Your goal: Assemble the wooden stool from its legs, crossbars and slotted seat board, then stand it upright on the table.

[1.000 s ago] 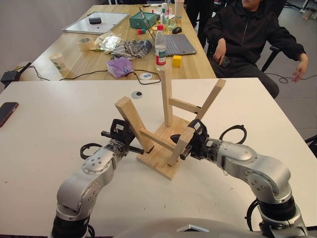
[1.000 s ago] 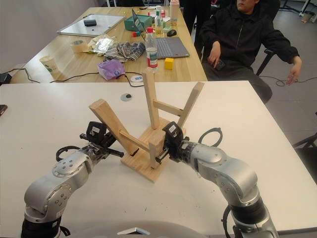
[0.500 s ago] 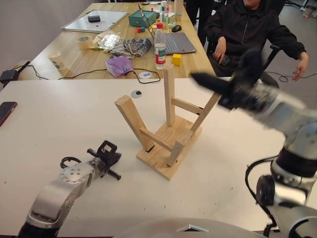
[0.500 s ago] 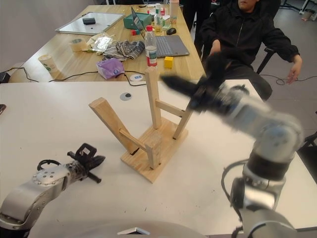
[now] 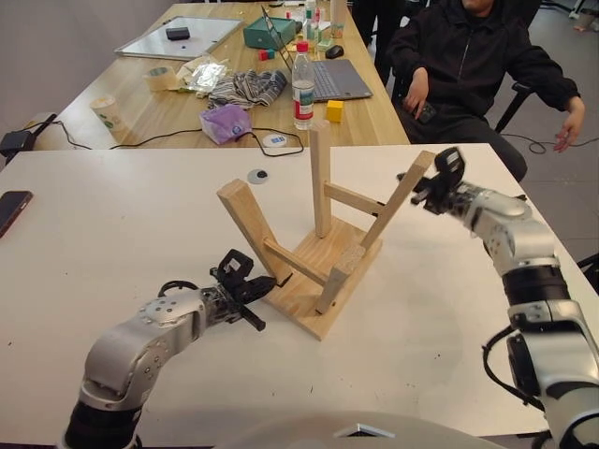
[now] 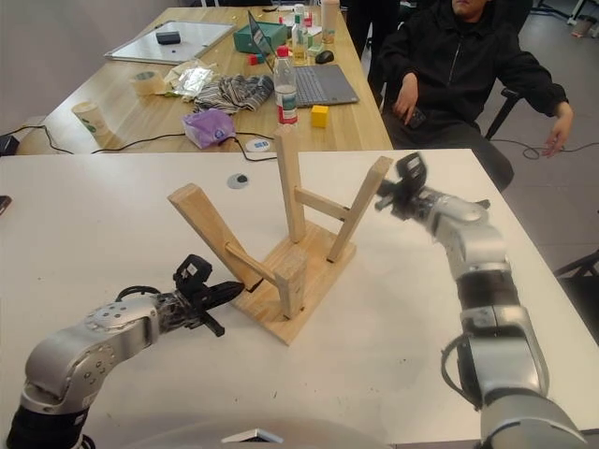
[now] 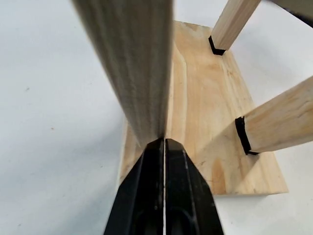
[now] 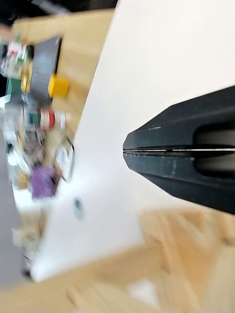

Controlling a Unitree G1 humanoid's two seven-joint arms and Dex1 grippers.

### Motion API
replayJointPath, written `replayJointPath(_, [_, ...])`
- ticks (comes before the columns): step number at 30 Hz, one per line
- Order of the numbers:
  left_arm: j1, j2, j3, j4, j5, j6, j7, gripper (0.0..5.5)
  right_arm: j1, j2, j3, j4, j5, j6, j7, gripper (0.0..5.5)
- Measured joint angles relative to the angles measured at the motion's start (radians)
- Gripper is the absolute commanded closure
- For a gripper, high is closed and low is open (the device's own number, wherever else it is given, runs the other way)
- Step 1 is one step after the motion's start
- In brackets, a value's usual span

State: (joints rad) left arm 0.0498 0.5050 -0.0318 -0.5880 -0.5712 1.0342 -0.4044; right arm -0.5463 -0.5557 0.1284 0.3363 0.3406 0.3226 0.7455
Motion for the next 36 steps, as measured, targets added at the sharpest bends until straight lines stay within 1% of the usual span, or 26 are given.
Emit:
replayJointPath(1, [-0.013,-0.009,-0.009,0.014,0.0,0.0,0.002,5.47,0.047,0.002,0.036,-0.057,-0.002,0.0,0.04,5.5])
replayJointPath(3, [-0.033,-0.011,-0.022,0.048,0.013,-0.003,0.004,5.47,0.109,-0.005,0.07,-0.162,0.003,0.007,0.11,5.5])
replayJointPath(6, [-0.067,-0.008,-0.038,0.123,0.066,-0.041,0.009,5.47,0.167,-0.05,0.087,-0.331,0.021,0.056,0.212,5.5])
replayJointPath(10, [-0.1,0.017,-0.054,0.221,0.108,-0.095,-0.054,5.47,0.215,-0.163,0.058,-0.543,0.098,0.228,0.279,5.5])
replayJointPath(12, [-0.108,0.027,-0.065,0.236,0.113,-0.114,-0.082,5.47,0.232,-0.169,0.045,-0.584,0.101,0.267,0.282,5.5])
replayJointPath(14, [-0.1,0.062,-0.078,0.236,0.119,-0.155,-0.144,5.47,0.248,-0.171,0.047,-0.609,0.097,0.283,0.282,5.5])
replayJointPath(16, [-0.054,0.105,-0.049,0.218,0.105,-0.204,-0.219,5.5,0.246,-0.169,0.049,-0.588,0.091,0.297,0.281,5.17])
replayJointPath(19, [-0.019,0.175,0.034,0.227,0.091,-0.258,-0.296,5.16,0.224,-0.17,0.036,-0.533,0.089,0.309,0.289,4.78])
replayJointPath(20, [-0.021,0.196,0.053,0.244,0.091,-0.277,-0.315,4.96,0.223,-0.175,0.036,-0.529,0.089,0.317,0.304,4.56])
replayJointPath(24, [-0.035,0.234,0.106,0.292,0.081,-0.379,-0.423,4.46,0.22,-0.242,0.04,-0.504,0.096,0.338,0.401,3.99])
replayJointPath(26, [-0.047,0.237,0.119,0.322,0.08,-0.409,-0.45,4.19,0.175,-0.237,0.039,-0.411,0.08,0.315,0.408,3.68])
replayJointPath(27, [-0.057,0.231,0.118,0.345,0.08,-0.419,-0.451,4.17,0.146,-0.232,0.039,-0.373,0.077,0.306,0.409,3.52])
replayJointPath(29, [-0.084,0.205,0.106,0.39,0.097,-0.46,-0.449,4.17,0.087,-0.185,0.04,-0.285,0.054,0.275,0.403,3.52])
replayJointPath(30, [-0.104,0.182,0.084,0.413,0.113,-0.492,-0.449,4.17,0.047,-0.136,0.05,-0.217,0.05,0.256,0.404,3.52])
replayJointPath(32, [-0.125,0.154,0.061,0.448,0.13,-0.517,-0.449,4.17,0.0,-0.073,0.069,-0.119,0.042,0.236,0.41,3.52])
replayJointPath(36, [-0.155,0.133,0.035,0.512,0.151,-0.552,-0.459,4.17,-0.066,0.005,0.084,0.045,0.042,0.235,0.456,3.52])
